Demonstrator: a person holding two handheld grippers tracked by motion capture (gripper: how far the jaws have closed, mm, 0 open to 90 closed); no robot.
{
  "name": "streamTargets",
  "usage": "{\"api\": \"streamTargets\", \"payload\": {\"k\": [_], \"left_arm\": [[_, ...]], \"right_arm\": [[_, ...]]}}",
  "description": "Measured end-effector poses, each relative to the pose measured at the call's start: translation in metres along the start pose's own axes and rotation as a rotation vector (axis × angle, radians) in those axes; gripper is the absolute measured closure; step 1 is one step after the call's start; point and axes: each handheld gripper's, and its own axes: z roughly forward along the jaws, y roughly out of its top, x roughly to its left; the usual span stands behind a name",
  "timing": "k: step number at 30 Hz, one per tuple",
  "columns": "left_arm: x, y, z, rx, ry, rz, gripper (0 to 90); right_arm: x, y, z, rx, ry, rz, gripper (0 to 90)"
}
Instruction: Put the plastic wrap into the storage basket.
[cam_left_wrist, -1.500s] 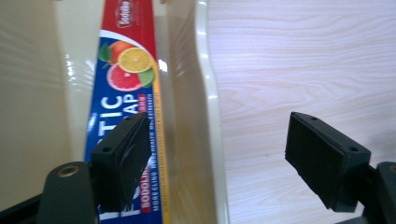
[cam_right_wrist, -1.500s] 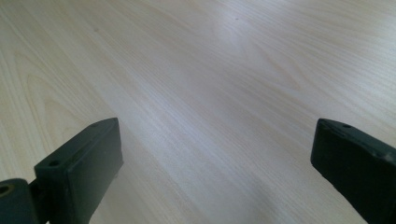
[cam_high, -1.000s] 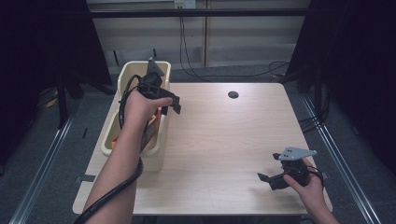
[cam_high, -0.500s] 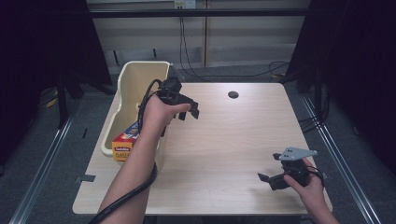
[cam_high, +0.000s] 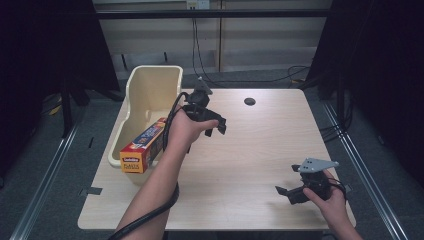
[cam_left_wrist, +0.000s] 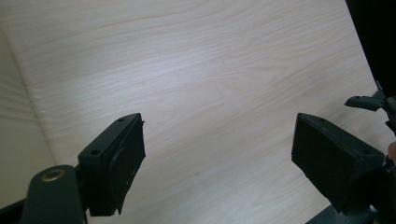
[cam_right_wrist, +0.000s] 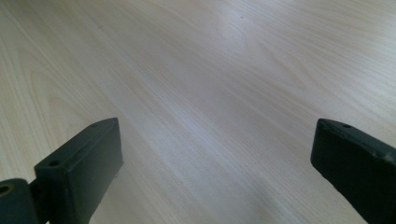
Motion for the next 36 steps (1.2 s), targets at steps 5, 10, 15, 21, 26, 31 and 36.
{"api": "streamTargets", "payload": {"k": [5, 10, 15, 21, 26, 31, 36], "left_arm": [[-0.008, -0.003, 0.011, 0.001, 0.002, 0.021, 16.2], [-0.012, -0.007, 0.022, 0.015, -0.013, 0.024, 16.3], [-0.015, -0.009, 0.032, 0.024, -0.022, 0.046, 16.6], [-0.017, -0.012, 0.044, 0.033, -0.04, 0.051, 15.5], [-0.016, -0.016, 0.054, 0.035, -0.054, 0.044, 14.6], [-0.014, -0.021, 0.066, 0.041, -0.063, 0.044, 13.8], [-0.012, -0.028, 0.078, 0.049, -0.081, 0.039, 12.8]], "right_arm": [[0.001, 0.0, 0.001, 0.004, 0.0, 0.0, 2.0], [0.001, 0.0, 0.001, 0.004, -0.004, -0.001, 2.0], [0.001, 0.0, 0.002, 0.004, -0.001, -0.006, 2.0], [0.001, -0.001, 0.002, 0.006, 0.0, -0.006, 2.0], [0.001, -0.001, 0.001, 0.006, -0.003, -0.005, 2.0], [0.0, -0.001, 0.001, 0.01, 0.001, -0.002, 2.0], [0.0, -0.002, 0.001, 0.01, 0.001, -0.003, 2.0]]}}
